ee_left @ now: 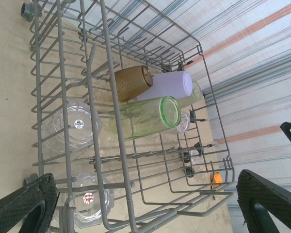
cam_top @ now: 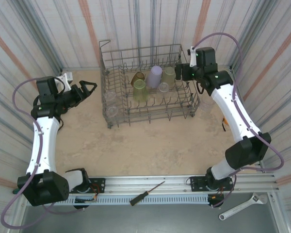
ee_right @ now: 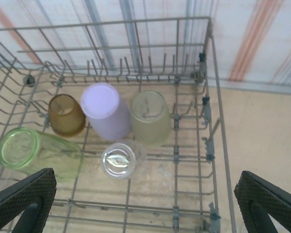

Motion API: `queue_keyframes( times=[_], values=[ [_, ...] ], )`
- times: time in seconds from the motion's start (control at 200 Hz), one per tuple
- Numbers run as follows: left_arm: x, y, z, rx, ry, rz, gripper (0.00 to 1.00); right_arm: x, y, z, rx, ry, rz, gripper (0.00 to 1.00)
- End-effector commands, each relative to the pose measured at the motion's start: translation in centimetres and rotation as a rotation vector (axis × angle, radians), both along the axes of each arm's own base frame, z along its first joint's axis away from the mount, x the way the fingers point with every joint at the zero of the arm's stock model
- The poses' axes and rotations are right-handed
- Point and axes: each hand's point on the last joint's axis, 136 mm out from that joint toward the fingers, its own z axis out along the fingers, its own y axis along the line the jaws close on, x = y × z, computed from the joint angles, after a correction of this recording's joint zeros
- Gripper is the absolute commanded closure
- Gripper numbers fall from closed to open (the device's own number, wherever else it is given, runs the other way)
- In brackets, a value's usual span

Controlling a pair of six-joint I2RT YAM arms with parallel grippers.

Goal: Load the cups into the dish rack

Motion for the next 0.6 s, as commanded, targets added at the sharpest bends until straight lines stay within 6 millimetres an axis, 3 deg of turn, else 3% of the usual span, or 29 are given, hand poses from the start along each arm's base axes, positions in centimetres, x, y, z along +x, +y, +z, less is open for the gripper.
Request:
queue_keyframes(
  times=[0.0,0.291,0.591],
  values=[
    [-0.3,0.3,0.6,0.026,-0.039,0.005,0.01,-1.2,-2.2,0.3,0.057,0.014,-0.054,0.01],
    [-0.3,0.3,0.6,0.013,-0.04,0.009,0.01,-1.8,-9.4,-2.4,0.152,0.109,-0.222,0.01],
    [-0.4,0.1,0.4,-0.004,-0.033,0.007,0.01,-1.2,-11.9,-7.8,0.186,0.233,-0.312,0.01]
  ],
)
